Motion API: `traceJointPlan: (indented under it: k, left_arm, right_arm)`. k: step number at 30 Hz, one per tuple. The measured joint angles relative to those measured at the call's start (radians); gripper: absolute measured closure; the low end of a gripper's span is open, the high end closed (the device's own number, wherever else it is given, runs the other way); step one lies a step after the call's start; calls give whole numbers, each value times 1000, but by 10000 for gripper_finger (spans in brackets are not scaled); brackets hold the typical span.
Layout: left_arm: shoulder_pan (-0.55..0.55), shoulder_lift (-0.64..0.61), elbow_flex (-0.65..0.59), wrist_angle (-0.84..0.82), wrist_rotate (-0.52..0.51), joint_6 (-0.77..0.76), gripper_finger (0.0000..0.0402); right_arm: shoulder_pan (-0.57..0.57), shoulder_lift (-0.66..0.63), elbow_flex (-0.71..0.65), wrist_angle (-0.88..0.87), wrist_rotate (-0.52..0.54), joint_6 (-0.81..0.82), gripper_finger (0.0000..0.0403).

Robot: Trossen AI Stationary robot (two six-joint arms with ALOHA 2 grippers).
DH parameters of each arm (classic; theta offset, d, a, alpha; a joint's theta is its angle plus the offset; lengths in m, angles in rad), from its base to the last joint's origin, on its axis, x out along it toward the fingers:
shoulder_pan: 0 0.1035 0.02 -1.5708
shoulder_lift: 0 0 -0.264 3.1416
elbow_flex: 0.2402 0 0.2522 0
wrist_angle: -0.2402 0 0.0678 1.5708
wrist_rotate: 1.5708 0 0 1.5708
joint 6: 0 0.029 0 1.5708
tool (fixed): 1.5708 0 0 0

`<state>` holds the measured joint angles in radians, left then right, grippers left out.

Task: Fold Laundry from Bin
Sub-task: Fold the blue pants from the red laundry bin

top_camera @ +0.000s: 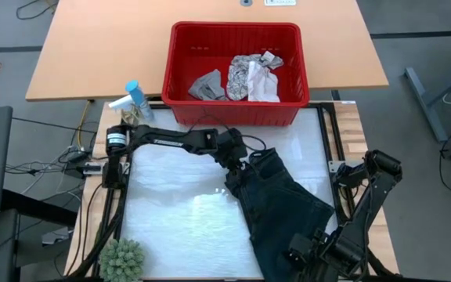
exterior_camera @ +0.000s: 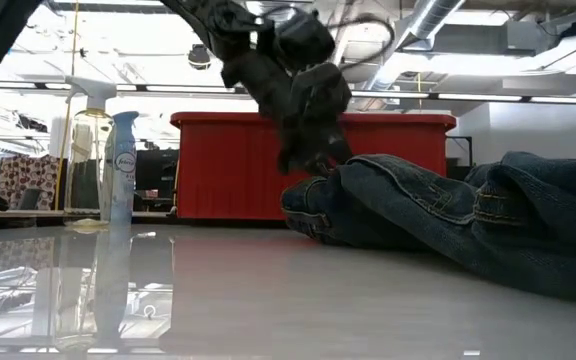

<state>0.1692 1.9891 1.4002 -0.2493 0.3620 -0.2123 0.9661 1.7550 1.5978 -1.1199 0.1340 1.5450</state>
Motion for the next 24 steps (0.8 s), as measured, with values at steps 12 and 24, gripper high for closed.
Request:
traceJointPlan:
  k: [12,24]
  left_arm:
    - [-26,39,0,59,150,-131,341]
    - [-23,-420,90,-231,97,-229,386]
  right_arm:
    - [0,0,0,-4,39,-9,125]
    - [-77,1,0,-249,227,-1,125]
